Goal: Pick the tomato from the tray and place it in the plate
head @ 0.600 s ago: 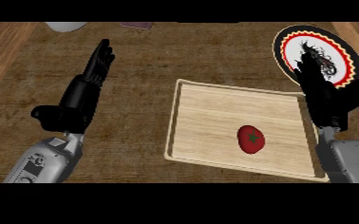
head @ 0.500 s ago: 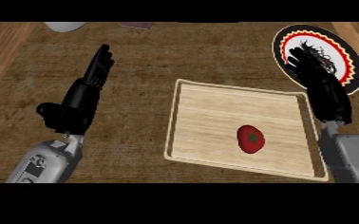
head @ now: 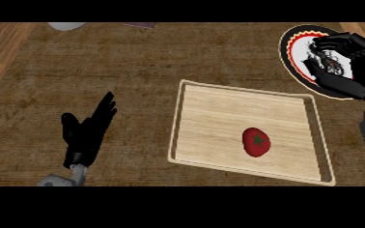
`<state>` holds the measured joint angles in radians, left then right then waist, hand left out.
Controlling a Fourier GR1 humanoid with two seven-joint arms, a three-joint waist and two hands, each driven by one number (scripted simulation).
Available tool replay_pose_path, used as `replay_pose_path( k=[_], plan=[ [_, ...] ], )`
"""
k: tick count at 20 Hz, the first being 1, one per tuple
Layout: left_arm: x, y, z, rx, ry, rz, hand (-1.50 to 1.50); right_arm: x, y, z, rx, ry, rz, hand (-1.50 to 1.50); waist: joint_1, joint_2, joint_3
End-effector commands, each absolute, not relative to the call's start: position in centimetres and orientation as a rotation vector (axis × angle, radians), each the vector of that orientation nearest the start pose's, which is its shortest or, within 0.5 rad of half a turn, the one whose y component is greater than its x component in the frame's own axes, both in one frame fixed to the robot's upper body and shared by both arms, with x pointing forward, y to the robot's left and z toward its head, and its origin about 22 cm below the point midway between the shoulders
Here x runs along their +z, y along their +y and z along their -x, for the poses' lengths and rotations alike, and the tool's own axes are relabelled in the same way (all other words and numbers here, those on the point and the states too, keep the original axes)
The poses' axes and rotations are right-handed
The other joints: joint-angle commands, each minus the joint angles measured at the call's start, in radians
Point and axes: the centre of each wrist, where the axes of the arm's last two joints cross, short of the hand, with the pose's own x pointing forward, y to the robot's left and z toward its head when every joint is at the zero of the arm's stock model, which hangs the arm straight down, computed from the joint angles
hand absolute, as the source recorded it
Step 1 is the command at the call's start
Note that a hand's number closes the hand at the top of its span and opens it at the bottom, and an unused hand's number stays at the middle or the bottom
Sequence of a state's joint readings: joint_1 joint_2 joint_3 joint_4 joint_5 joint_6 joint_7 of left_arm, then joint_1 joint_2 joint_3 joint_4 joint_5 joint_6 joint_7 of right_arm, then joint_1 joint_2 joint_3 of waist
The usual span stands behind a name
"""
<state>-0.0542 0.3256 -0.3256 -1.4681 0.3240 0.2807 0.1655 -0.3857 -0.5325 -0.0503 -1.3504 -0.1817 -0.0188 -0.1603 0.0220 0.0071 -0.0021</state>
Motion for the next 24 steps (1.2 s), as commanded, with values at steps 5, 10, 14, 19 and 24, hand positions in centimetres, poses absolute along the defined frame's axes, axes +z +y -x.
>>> replay_pose_path(
  k=[5, 10, 14, 19, 24],
  plan=[
    [-3.0, 24.7, -24.5, 0.005, -1.179, 0.001, 0.0, 7.4, -37.8, -31.4, 0.272, -2.032, 0.158, -1.5, -0.022, -0.006, 0.002],
    [-2.8, 25.1, -23.0, 0.0, -1.189, -0.008, 0.0, 13.1, -40.8, -30.4, 0.601, -1.878, 0.215, -1.5, -0.026, -0.01, 0.002],
    [-3.1, 24.5, -23.4, 0.009, -1.177, -0.019, 0.0, 14.3, -37.5, -30.4, 0.942, -1.692, 0.246, -1.5, -0.028, -0.011, 0.0],
    [-3.8, 24.2, -23.2, -0.008, -1.19, -0.012, 0.0, 15.7, -34.2, -29.3, 1.076, -1.609, 0.286, -1.5, -0.029, -0.01, 0.001],
    [-2.6, 24.0, -23.8, 0.01, -1.195, -0.004, 0.0, 15.3, -30.2, -27.2, 1.158, -1.506, 0.339, -1.5, -0.027, -0.01, 0.001]
  ],
)
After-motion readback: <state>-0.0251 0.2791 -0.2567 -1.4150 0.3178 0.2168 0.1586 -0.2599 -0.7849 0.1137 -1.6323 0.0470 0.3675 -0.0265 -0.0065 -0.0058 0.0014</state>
